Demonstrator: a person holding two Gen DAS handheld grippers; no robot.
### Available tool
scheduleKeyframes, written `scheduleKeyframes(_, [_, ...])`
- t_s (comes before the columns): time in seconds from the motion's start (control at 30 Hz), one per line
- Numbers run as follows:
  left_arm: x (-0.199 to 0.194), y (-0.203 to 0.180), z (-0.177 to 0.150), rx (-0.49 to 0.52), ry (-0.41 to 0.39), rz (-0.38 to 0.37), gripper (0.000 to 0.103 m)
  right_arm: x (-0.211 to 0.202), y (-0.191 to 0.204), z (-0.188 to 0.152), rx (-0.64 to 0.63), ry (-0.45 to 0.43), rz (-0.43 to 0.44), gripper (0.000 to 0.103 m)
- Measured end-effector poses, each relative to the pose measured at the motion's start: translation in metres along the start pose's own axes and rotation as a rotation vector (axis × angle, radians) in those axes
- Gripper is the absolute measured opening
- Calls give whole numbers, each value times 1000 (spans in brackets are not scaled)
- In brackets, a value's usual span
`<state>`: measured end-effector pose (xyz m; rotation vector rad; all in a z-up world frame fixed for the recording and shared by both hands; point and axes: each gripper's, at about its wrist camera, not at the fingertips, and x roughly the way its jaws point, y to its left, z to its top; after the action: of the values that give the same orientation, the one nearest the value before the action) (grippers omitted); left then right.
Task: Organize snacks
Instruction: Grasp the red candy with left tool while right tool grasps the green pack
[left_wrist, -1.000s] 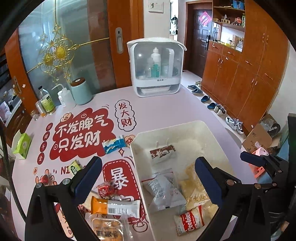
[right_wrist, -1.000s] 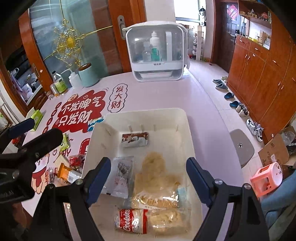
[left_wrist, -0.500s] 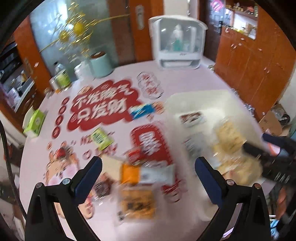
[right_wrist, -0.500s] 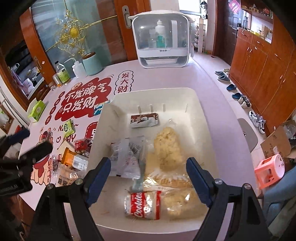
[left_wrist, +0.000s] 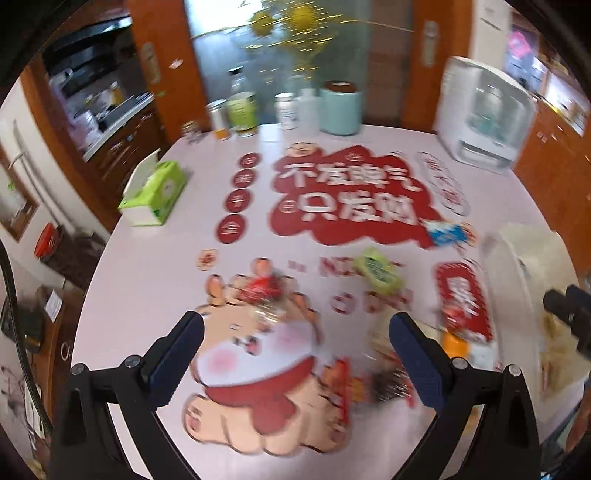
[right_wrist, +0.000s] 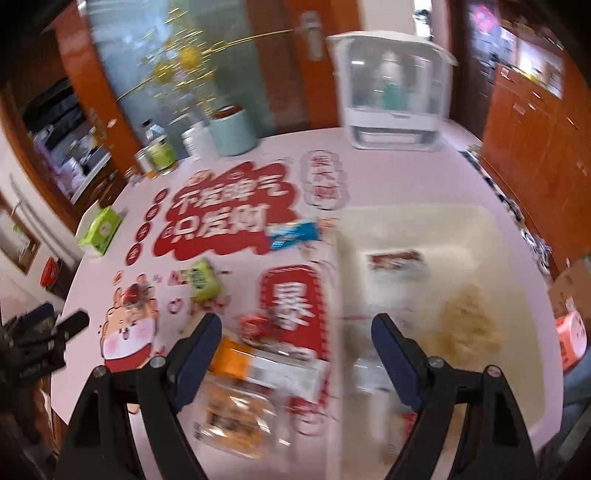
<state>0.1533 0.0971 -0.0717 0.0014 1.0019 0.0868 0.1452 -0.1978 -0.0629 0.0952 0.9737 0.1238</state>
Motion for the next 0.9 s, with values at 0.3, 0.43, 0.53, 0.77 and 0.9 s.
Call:
scheduleKeyframes(0.3, [89,48,19,-88,114,-19,100,98,89,24,-114,106,90,84])
scheduleKeyframes(0.43, [123,50,21,-111,170,-19,100,140,99,29,-139,160,96,82])
scheduleKeyframes(0.53, [146,48,20,-119,209,-20,100,165,104,30,-163,195,92,80])
scheduleKeyframes(0.77, [183,44,13,-126,279,0,99,207,110,24,-188,266,78,75])
scheduleKeyframes(0.9, [196,44,8,-132,304,-8,86,216,115,20,-226,263,65,58])
